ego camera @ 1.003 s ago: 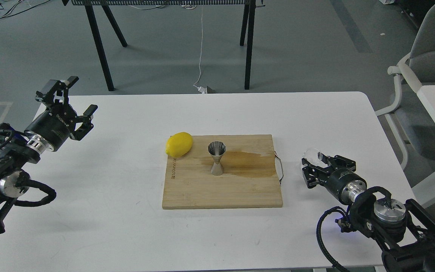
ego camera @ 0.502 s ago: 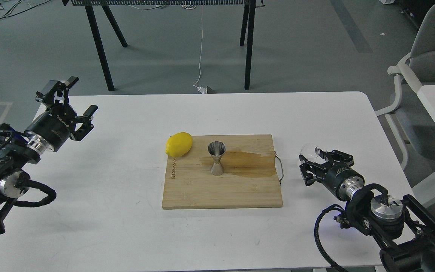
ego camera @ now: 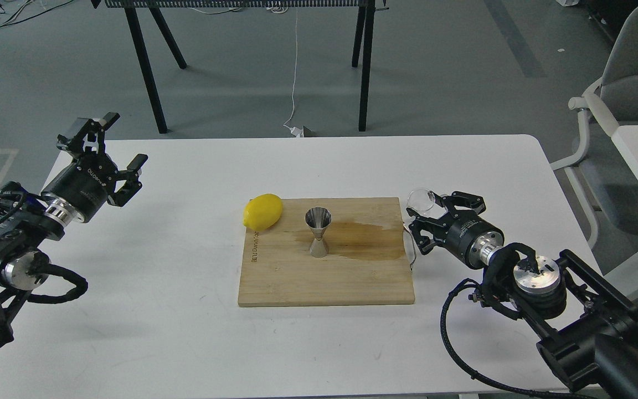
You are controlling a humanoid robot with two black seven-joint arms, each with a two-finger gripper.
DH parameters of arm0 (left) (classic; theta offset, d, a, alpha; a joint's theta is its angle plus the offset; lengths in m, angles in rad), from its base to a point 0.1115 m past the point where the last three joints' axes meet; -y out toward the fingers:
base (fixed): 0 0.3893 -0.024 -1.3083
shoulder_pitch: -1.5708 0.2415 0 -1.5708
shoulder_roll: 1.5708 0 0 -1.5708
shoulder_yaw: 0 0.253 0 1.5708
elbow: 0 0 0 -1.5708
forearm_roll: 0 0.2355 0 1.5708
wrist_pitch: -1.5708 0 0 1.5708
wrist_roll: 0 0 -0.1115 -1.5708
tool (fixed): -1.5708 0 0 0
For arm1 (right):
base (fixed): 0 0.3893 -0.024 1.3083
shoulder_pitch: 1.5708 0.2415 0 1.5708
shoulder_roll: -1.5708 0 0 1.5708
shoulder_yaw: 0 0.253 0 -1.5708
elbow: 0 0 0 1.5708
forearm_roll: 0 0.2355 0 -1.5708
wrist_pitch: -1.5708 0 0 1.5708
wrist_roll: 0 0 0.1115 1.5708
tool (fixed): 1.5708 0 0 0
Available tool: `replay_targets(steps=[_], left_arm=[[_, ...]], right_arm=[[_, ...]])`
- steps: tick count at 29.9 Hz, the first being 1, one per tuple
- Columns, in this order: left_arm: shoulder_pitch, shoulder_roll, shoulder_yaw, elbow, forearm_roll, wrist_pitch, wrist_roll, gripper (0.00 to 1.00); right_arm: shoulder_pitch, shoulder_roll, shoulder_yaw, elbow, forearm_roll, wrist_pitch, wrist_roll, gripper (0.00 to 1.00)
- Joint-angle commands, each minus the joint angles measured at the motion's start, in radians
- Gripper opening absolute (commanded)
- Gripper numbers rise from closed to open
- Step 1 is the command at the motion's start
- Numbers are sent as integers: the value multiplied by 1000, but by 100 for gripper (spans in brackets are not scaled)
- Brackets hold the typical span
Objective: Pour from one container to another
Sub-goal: 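Lift the glass with the right gripper and carry it over the jigger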
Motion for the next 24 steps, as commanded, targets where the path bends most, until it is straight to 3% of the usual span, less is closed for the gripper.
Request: replay_targets(steps=[1,24], left_arm=[[0,-11,-3,0,0,0,0,99],[0,-19,-4,0,-2,0,0,99]], right_arm=[[30,6,-35,-2,-13,0,0,40],[185,83,-203,-3,-86,-46,-1,40]])
